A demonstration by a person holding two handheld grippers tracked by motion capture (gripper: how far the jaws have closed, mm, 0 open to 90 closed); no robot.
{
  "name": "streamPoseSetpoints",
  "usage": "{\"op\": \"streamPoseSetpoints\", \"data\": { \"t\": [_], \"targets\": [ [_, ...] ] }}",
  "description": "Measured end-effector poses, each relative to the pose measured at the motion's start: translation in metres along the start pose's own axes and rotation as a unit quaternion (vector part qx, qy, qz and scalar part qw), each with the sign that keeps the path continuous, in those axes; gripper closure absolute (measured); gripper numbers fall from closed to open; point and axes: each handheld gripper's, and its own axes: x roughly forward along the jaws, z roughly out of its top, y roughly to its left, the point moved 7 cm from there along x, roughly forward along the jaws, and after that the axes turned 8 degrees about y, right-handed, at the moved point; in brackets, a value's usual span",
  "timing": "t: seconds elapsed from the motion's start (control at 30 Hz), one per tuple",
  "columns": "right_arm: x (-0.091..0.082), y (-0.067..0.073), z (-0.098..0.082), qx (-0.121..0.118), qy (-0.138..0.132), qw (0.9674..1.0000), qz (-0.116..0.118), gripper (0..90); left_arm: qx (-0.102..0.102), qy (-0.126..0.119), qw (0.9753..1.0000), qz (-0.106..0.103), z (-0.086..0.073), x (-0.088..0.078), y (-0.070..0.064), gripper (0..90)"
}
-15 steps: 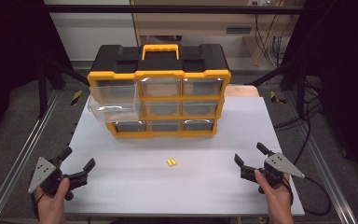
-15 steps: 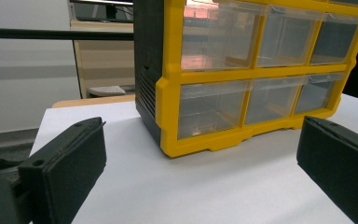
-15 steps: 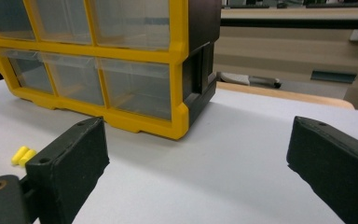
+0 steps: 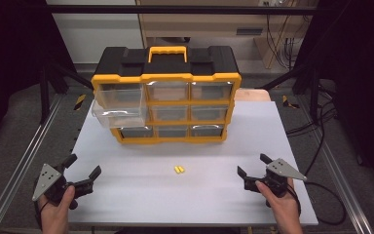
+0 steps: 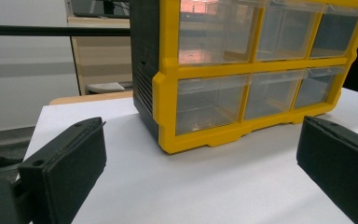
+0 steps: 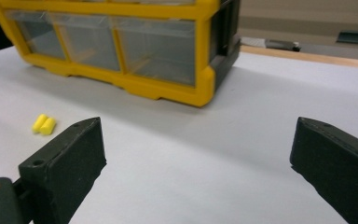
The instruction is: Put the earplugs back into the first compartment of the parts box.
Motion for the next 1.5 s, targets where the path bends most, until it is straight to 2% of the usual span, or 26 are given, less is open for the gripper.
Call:
{"op": "streamPoseSetpoints", "data": {
  "t": [0.1, 0.27, 0.43, 0.53, 0.57, 0.63, 0.77, 0.93, 1.0, 1.17, 1.2, 1.23, 1.27, 1.3, 1.47, 1.5],
  "targets": [
    [0.007, 0.013, 0.002, -0.007, 0.011, 0.9998, 0.013, 4.4, 0.001, 0.003, 1.0, 0.0, -0.001, 0.001, 0.0, 1.3],
    [0.024, 0.038, 0.006, -0.028, 0.047, 0.9979, 0.034, 6.2, 0.001, 0.004, 1.0, -0.001, -0.001, 0.001, 0.0, 1.3],
    [0.04, 0.06, 0.007, -0.038, 0.089, 0.9939, 0.052, 8.2, 0.002, 0.005, 1.0, -0.005, -0.001, 0.002, -0.001, 1.5],
    [0.046, 0.065, 0.006, -0.034, 0.1, 0.993, 0.053, 8.3, 0.003, 0.006, 1.0, -0.006, -0.001, 0.002, -0.001, 1.5],
    [0.053, 0.071, 0.006, -0.03, 0.114, 0.9912, 0.06, 8.5, 0.004, 0.006, 1.0, -0.007, -0.001, 0.003, -0.002, 1.5],
    [0.058, 0.077, 0.006, -0.035, 0.127, 0.9891, 0.065, 8.5, 0.004, 0.005, 0.9999, -0.008, -0.001, 0.003, -0.002, 1.5],
    [0.068, 0.087, 0.011, -0.048, 0.143, 0.9867, 0.062, 10.1, 0.002, 0.007, 1.0, -0.004, -0.001, 0.004, 0.0, 1.4],
    [0.075, 0.099, 0.017, -0.053, 0.147, 0.9851, 0.072, 10.4, -0.001, 0.008, 0.9999, -0.006, -0.002, 0.005, 0.001, 1.5],
    [0.081, 0.11, 0.018, -0.064, 0.157, 0.9824, 0.079, 10.5, 0.001, 0.008, 0.9999, -0.009, -0.002, 0.005, -0.001, 1.4],
    [0.091, 0.123, 0.018, -0.08, 0.171, 0.9782, 0.086, 11.4, 0.005, 0.013, 0.9998, -0.013, -0.003, 0.008, -0.002, 1.4],
    [0.091, 0.123, 0.018, -0.08, 0.171, 0.9782, 0.086, 11.4, 0.005, 0.013, 0.9998, -0.013, -0.003, 0.008, -0.002, 1.4],
    [0.094, 0.127, 0.019, -0.083, 0.178, 0.9763, 0.09, 11.2, 0.006, 0.013, 0.9998, -0.013, -0.003, 0.008, -0.003, 1.4],
    [0.094, 0.127, 0.019, -0.083, 0.178, 0.9763, 0.09, 11.2, 0.006, 0.013, 0.9998, -0.013, -0.003, 0.008, -0.003, 1.4],
    [0.097, 0.131, 0.019, -0.085, 0.185, 0.9744, 0.095, 11.1, 0.006, 0.013, 0.9998, -0.014, -0.003, 0.008, -0.003, 1.4],
    [0.101, 0.136, 0.019, -0.087, 0.193, 0.9723, 0.1, 10.7, 0.006, 0.014, 0.9998, -0.015, -0.003, 0.009, -0.003, 1.4],
    [0.103, 0.138, 0.018, -0.087, 0.198, 0.971, 0.102, 10.7, 0.006, 0.015, 0.9998, -0.016, -0.003, 0.009, -0.004, 1.4]
  ]
}}
